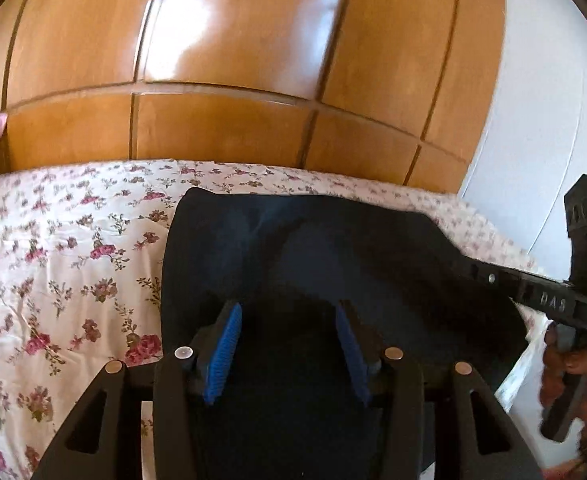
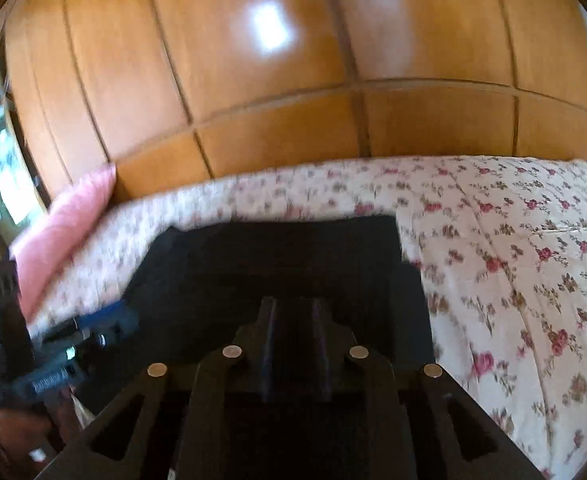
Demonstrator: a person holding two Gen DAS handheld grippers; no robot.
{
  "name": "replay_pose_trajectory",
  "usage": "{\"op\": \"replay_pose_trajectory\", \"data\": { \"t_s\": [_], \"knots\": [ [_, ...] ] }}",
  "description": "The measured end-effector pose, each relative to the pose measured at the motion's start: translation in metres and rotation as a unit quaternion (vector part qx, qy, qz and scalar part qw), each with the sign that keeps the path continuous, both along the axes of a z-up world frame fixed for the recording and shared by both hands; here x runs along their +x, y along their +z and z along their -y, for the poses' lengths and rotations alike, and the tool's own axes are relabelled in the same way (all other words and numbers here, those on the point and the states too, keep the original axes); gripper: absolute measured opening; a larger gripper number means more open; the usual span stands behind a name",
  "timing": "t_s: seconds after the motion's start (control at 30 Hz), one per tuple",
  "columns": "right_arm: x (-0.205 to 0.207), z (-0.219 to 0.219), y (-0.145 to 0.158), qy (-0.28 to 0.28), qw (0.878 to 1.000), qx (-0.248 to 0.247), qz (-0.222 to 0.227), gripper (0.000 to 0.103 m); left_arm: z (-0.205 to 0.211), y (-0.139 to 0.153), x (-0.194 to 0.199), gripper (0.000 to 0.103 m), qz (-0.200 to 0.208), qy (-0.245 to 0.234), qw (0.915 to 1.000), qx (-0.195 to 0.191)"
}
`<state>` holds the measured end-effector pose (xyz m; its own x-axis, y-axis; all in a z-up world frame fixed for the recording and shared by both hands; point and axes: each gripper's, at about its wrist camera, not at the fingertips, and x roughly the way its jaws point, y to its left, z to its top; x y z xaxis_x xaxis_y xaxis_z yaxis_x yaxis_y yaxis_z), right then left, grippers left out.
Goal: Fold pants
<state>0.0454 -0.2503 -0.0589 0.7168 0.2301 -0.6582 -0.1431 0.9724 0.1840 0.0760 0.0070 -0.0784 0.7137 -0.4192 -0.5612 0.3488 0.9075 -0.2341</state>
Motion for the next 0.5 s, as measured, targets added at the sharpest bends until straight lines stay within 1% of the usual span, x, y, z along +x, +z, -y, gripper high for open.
{"op": "replay_pose_trajectory", "data": {
  "t_s": [0.03,0.07,0.13,0.23,0.3,0.4,0.47,0.5],
  "knots": [
    [-0.001,0.000,-0.008,-0.003,1.000,-0.012,-0.011,0.021,0.001,-0.001,-0.001,0.051,0.003,-0.002,1.0000,0.003],
    [-0.005,0.003,-0.015,-0.002,1.000,-0.013,-0.016,0.021,0.000,-0.003,-0.003,0.051,0.004,-0.005,1.0000,0.003],
    [-0.014,0.012,-0.019,-0.010,1.000,-0.008,-0.008,0.019,-0.001,-0.006,-0.010,0.052,0.009,-0.008,0.9999,0.003],
    [-0.020,0.024,-0.021,-0.010,1.000,0.011,-0.012,0.018,-0.003,-0.007,-0.021,0.054,0.027,-0.013,0.9996,0.003],
    [-0.021,0.030,-0.021,-0.018,0.999,0.024,-0.017,0.018,-0.006,-0.006,-0.024,0.055,0.029,-0.016,0.9994,-0.002],
    [-0.018,0.034,-0.019,-0.023,0.999,0.042,-0.022,0.020,-0.014,-0.002,-0.027,0.055,0.026,-0.023,0.9993,-0.017],
    [-0.018,0.038,-0.017,-0.025,0.997,0.068,-0.028,0.023,-0.025,0.006,-0.027,0.055,0.028,-0.012,0.9988,-0.039],
    [-0.016,0.041,-0.015,-0.028,0.996,0.080,-0.031,0.028,-0.031,0.009,-0.026,0.056,0.030,-0.005,0.9983,-0.049]
  ]
}}
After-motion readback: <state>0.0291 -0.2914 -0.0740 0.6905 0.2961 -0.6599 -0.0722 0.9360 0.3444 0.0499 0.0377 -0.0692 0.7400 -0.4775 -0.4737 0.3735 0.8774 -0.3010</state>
